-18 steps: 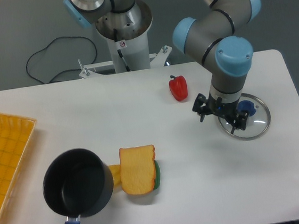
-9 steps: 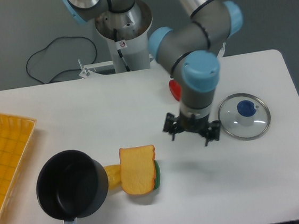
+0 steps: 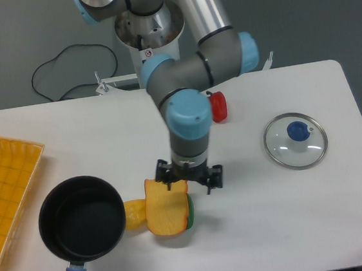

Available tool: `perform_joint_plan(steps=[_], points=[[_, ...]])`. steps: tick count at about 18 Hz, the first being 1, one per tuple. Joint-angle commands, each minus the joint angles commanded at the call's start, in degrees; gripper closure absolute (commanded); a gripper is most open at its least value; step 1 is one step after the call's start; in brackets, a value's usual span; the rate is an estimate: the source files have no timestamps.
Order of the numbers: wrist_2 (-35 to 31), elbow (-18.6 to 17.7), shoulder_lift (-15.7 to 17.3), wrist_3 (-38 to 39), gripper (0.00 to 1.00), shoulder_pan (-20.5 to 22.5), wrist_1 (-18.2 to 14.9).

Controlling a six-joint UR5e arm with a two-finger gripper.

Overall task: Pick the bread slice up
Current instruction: 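Lower the gripper onto the bread slice and close on its crust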

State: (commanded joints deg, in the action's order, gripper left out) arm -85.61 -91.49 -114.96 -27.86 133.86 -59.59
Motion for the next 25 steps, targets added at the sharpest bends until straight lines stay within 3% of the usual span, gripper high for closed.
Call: perform_joint_plan(steps=[25], points=[[-1.32,-1.67,-1.23,-3.25,0.00,0.87,0.44]])
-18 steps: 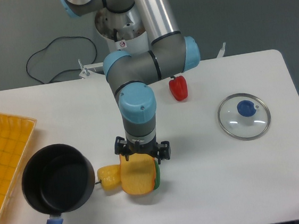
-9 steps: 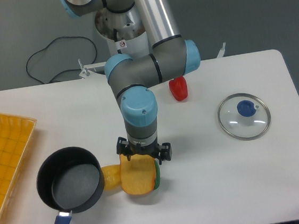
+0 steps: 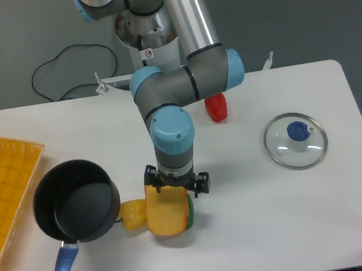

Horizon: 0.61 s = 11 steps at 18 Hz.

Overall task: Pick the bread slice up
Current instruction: 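Lower the gripper onto the bread slice and close on its crust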

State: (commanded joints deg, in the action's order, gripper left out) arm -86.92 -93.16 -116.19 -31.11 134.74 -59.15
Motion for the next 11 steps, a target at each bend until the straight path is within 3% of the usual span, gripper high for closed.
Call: perform_joint_plan(steps=[7,11], points=[[-0.35,0.00,-0.26,-0.09,0.01,-0.09,-0.09],[-0.62,0.00,-0.62,-0.09,0.19,-0.17,-0.09]])
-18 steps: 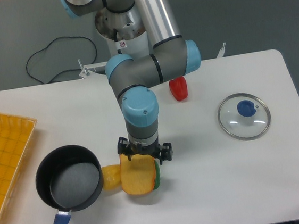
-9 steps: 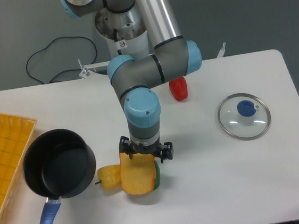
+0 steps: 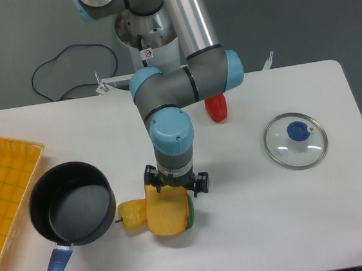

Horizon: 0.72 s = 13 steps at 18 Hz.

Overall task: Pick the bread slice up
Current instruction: 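Lower the gripper onto the bread slice and close on its crust, then lift the gripped bread slice up off the green pepper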

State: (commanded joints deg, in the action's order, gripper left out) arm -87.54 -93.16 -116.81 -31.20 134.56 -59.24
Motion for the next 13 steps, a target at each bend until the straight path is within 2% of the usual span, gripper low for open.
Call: perform_joint_plan(steps=[3,4,9,12,13], points=[[-0.09,0.17,-0.35,0.00,0.25,0.00,0.00],[0.00,0.18,-0.44,0.00,0.33,0.00,0.00],[0.00,0.18,-0.26,-0.18,0.39,0.09,-0.26],[0.09,0.79,0.09,-0.26,0.48,0.26,-1.14],[0.09,0.79,0.17,-0.61,0.49,0.35,-1.49]])
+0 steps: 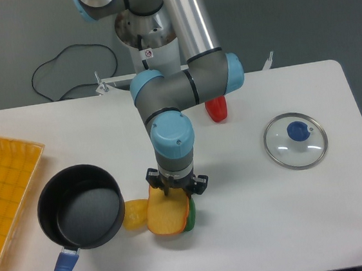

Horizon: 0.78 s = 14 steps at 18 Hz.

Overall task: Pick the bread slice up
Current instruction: 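Lift the gripped bread slice up off the green pepper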

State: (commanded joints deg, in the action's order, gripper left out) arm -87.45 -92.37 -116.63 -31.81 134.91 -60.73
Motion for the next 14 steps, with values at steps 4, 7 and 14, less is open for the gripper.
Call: perform_joint_plan(steps=[4,7,14], points=[[0.00,0.09,0.18,-1.15,0.57,0.00,-0.71],[0.00,0.09,0.18,-1.15,0.84,-0.09,-0.97],[0.00,1.93,-0.08,-1.23,1.00,0.00,-5.09]])
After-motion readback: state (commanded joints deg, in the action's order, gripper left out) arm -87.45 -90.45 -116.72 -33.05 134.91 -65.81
